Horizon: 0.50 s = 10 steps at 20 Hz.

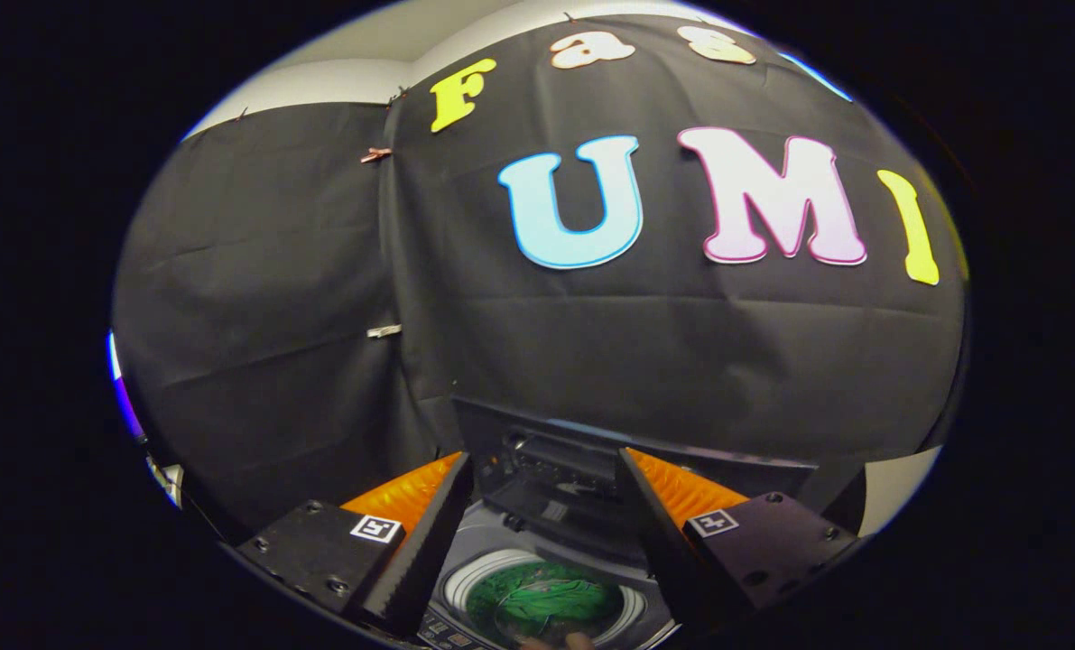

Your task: Put the clothes into the washing machine and then close the washing machine lid.

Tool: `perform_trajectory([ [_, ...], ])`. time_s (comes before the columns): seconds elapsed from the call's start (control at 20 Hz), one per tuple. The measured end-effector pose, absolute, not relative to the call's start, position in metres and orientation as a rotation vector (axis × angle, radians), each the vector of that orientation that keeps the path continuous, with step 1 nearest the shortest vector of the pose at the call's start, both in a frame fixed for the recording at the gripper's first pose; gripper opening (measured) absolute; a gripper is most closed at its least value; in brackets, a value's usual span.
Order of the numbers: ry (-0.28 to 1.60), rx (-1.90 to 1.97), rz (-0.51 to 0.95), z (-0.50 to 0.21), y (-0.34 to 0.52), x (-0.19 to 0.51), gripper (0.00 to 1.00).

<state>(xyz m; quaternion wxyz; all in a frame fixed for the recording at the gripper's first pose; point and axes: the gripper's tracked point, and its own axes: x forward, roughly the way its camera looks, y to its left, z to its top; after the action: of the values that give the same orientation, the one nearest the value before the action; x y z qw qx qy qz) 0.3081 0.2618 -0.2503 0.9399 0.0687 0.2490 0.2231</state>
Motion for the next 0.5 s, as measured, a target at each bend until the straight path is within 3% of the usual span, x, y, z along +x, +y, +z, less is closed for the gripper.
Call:
perform_trajectory([
  [0.5, 0.486, 0.138, 0.138, -0.267, 0.197, 0.367, 0.99],
])
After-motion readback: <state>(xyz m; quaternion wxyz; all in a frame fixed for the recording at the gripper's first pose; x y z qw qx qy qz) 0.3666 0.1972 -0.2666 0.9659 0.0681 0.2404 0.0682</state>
